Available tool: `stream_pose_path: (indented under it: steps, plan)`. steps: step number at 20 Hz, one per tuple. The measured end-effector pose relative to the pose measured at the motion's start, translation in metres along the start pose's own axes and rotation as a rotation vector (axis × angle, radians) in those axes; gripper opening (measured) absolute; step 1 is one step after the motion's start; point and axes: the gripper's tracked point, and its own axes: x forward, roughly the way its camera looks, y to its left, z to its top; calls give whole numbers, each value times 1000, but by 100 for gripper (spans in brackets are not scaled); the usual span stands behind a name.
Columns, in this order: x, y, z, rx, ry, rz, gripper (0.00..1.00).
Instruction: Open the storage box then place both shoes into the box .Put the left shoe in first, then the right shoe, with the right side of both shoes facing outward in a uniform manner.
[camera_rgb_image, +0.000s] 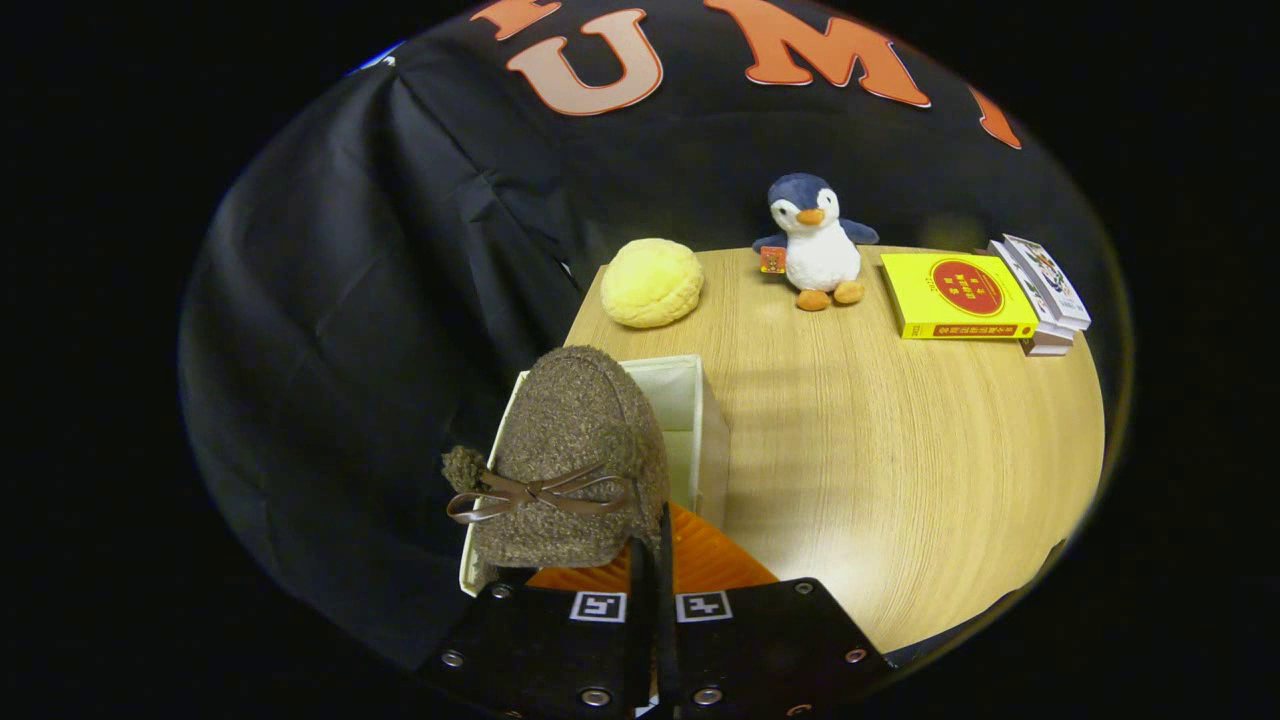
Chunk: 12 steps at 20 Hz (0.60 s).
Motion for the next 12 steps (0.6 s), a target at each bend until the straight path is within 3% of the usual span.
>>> stream_pose_path:
  steps: [6, 12]
  plan:
    - [37, 17, -19, 17, 57, -64, 6]
    - [24, 33, -23, 20, 46, 14, 32]
